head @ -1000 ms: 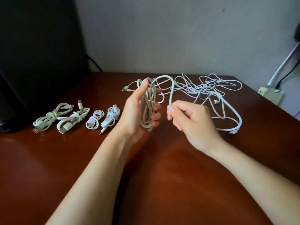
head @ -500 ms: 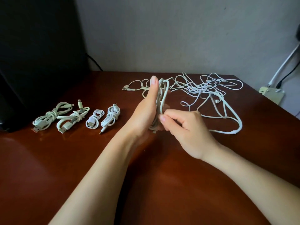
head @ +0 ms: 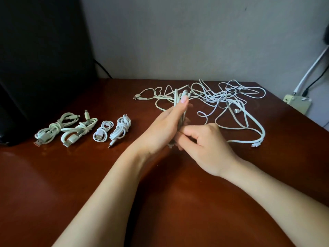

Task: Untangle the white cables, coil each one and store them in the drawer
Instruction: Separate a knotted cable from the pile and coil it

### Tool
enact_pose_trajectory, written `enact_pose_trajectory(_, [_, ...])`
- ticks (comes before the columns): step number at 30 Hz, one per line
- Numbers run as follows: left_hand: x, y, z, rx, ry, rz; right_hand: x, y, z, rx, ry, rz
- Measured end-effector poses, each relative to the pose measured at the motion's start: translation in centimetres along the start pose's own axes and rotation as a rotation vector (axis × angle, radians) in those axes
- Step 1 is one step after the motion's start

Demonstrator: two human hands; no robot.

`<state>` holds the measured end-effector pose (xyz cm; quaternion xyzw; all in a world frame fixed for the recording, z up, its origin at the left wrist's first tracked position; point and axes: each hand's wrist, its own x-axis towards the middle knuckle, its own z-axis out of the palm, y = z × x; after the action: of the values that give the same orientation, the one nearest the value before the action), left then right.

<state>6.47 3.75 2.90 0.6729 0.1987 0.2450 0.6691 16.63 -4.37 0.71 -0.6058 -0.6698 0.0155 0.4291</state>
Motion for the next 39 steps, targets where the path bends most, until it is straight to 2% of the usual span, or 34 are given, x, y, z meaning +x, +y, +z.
enact_pose_trajectory(5, [0.7,-0.6,-0.5,0.089,0.071,0.039,0.3,0.1,-0.5,0.037,0.045,-0.069])
enact_pose_trajectory(10, [0.8,-1.0,-0.3,-0.092,-0.111,-0.008,1.3,0.4,-1.9,0.178,0.377,0.077])
enact_pose_trajectory(12, [1.0,-1.0,-0.1,-0.117,-0.168,-0.027,1.7,0.9,-2.5,0.147,0.417,0.127])
enact_pose_trajectory(15, [1.3,-1.0,-0.1,-0.141,-0.208,-0.019,1.8,1.5,-3.0,0.004,0.363,0.128])
enact_pose_trajectory(18, [1.4,-1.1,-0.1,-0.147,-0.205,-0.044,1.7,1.6,-2.8,-0.160,0.322,0.041])
enact_pose_trajectory(23, [1.1,-1.2,0.1,-0.095,-0.233,-0.065,1.7,1.8,-2.9,-0.353,0.378,-0.094])
enact_pose_trajectory(27, [0.7,-0.9,0.2,-0.071,-0.260,-0.045,1.6,2.1,-2.9,-0.411,0.384,-0.186])
enact_pose_trajectory(32, [0.8,-0.8,-0.3,-0.122,-0.291,-0.023,1.6,1.5,-3.2,-0.369,0.423,-0.263])
enact_pose_trajectory(35, [0.9,-1.1,-0.4,-0.187,-0.356,-0.088,1.6,1.1,-3.5,-0.328,0.342,-0.218])
enact_pose_trajectory(39, [0.7,-1.3,0.0,-0.217,-0.509,-0.197,1.5,0.9,-4.1,-0.381,0.129,-0.119])
